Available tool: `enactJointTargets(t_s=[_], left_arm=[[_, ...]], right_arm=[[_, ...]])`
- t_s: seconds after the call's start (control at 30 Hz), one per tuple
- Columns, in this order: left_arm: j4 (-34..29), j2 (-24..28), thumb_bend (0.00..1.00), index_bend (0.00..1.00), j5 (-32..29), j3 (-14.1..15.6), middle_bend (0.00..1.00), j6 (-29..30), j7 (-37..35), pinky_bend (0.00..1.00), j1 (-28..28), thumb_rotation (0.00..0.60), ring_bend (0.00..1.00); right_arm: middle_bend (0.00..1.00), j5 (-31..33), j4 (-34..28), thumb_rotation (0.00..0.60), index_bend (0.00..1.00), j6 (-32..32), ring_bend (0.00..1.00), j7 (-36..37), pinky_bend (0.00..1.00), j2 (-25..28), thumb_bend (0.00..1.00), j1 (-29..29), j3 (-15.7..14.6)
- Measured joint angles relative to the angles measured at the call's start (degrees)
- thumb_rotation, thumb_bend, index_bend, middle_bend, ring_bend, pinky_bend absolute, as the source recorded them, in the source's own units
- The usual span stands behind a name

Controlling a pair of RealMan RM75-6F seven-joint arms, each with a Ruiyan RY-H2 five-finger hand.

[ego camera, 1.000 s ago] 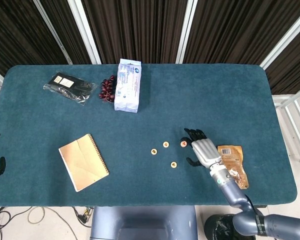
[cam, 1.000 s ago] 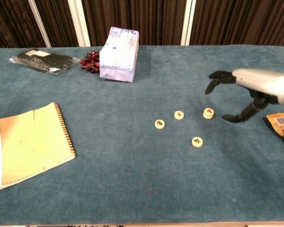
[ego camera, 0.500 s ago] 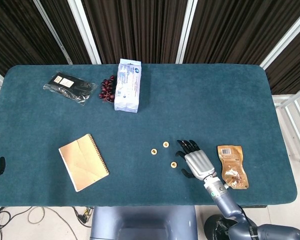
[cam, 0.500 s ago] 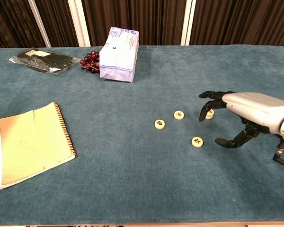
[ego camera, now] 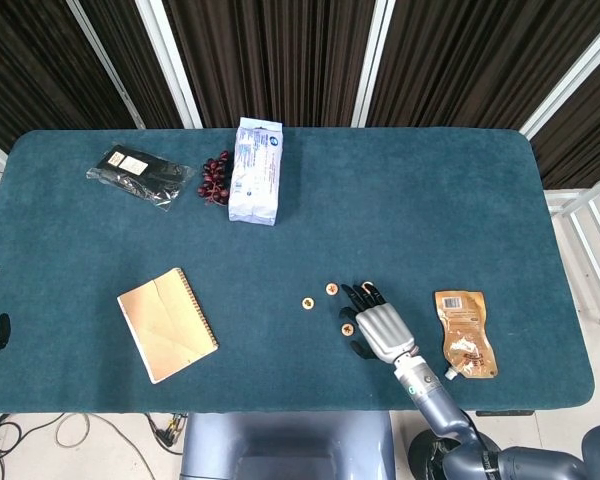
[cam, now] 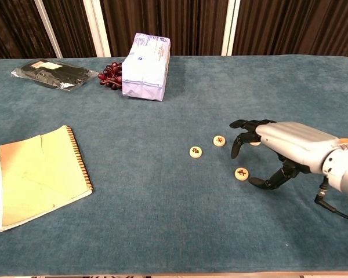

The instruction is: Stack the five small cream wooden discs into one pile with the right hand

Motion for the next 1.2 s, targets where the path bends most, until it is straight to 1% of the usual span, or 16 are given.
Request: enactJointTargets(t_s=[0.37, 1.2], left_arm=[[0.1, 0.0, 0.49, 0.17, -0.1, -0.1, 0.0, 0.1, 0.1, 0.0, 0.0, 0.6, 0.0], [0.2, 0.0, 0.49, 0.16, 0.0, -0.1, 0.0, 0.2, -0.1, 0.0, 0.0, 0.6, 0.0]], right_arm=[[0.0, 1.7, 1.6, 0.6, 0.4, -3.2, 0.0, 1.2, 0.0, -0.7, 0.41, 0.5, 1.2], [0.0, 2.7, 4.1, 0.6, 0.45, -5.7, 0.0, 1.7, 0.0, -1.9, 0.41, 1.1, 2.6]])
